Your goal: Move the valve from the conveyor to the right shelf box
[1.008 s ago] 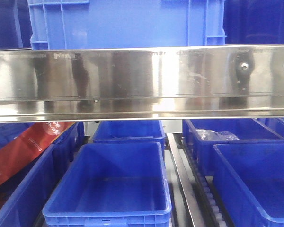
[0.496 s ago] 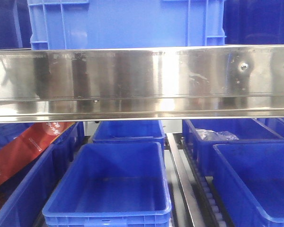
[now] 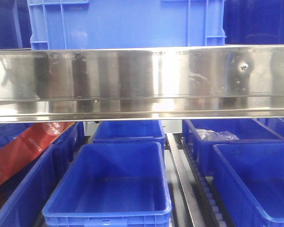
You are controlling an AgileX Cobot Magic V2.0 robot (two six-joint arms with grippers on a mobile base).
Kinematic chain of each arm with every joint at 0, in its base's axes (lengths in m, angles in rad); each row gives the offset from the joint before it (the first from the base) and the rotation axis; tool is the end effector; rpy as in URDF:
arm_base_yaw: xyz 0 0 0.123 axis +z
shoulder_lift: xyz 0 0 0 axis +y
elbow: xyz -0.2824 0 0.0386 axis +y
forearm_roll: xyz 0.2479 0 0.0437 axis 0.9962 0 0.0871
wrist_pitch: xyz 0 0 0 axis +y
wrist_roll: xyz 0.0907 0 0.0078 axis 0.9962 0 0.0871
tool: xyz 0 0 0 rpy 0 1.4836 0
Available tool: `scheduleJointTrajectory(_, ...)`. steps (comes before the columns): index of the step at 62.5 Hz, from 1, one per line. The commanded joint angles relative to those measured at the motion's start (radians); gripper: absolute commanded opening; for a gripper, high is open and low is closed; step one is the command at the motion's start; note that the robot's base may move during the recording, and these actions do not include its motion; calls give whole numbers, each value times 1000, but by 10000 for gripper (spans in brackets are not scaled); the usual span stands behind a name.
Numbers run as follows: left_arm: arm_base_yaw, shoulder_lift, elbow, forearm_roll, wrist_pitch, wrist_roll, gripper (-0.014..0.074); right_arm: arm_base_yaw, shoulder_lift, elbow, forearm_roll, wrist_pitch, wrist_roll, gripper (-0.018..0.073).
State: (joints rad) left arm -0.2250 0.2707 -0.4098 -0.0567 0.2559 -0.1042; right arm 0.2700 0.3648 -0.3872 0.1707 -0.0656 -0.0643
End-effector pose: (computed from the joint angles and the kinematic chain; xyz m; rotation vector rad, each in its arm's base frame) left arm 0.0666 -0.0166 0.3106 0.0642 1.6074 -0.3095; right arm 0.0836 0.0221 0.3247 -0.1056 1.3993 0.3048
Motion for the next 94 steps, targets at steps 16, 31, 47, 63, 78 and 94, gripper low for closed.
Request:
scheduleJointTrajectory(16,3,-5,1,1,-11,-2,-111,-79,-140,143,-93,8,-5,-168)
scheduleJointTrajectory(31,3,-5,1,1,-11,-2,-111,-202,-326,309,-93,58,-5,-168)
scheduleJointTrajectory(47,3,-7,1,1,-11,-2,-111,-202,-365,387,-93,74,-5,-168)
scheduleJointTrajectory(63,3,-7,1,1,-11,-2,-111,-202,-365,387,-93,82,-5,-168)
scheduleJointTrajectory(78,3,-7,1,1,-11,-2,-111,-202,-365,387,-93,82,-5,-168)
scheduleJointTrajectory(94,3,-7,1,1,-11,-2,-111,-202,-365,387,-93,82,-5,-168)
